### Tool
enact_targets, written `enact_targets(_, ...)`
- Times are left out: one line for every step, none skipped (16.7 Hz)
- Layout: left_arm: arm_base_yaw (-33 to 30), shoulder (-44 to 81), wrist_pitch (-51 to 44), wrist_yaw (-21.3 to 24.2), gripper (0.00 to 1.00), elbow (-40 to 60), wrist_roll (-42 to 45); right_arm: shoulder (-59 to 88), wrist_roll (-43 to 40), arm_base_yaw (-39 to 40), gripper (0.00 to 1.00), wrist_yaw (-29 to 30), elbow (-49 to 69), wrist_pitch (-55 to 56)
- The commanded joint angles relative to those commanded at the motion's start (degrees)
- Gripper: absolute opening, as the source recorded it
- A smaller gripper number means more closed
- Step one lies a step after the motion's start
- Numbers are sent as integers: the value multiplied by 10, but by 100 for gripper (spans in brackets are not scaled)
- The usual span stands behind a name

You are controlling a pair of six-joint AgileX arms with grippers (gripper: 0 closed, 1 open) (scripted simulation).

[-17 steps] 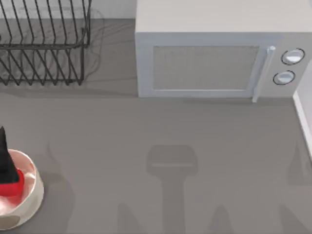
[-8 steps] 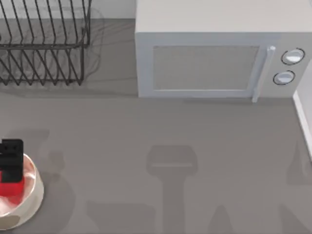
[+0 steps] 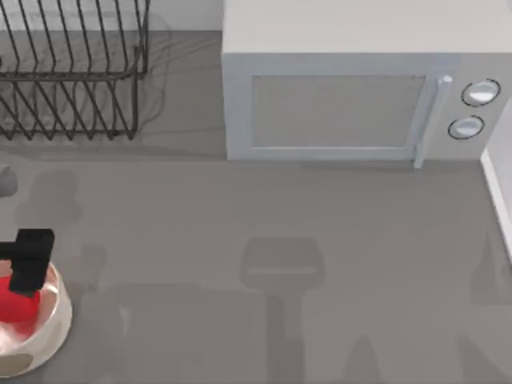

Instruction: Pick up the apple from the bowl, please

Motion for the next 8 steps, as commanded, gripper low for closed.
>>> enact_targets(0,12,-9,0,100,8,0,0,0,0,100,0,0,0)
enact_targets(0,17,-13,0,100,12,0,0,0,0,100,0,0,0)
enact_targets(0,17,-13,0,100,12,0,0,0,0,100,0,0,0)
enact_targets(0,17,-13,0,100,12,0,0,0,0,100,0,0,0)
enact_targets(0,17,-13,0,100,12,0,0,0,0,100,0,0,0)
enact_targets(1,16,-11,0,100,10,0,0,0,0,100,0,0,0)
enact_targets(1,16,-10,0,100,9,0,0,0,0,100,0,0,0)
enact_targets(1,20,-3,0,100,4,0,0,0,0,100,0,0,0)
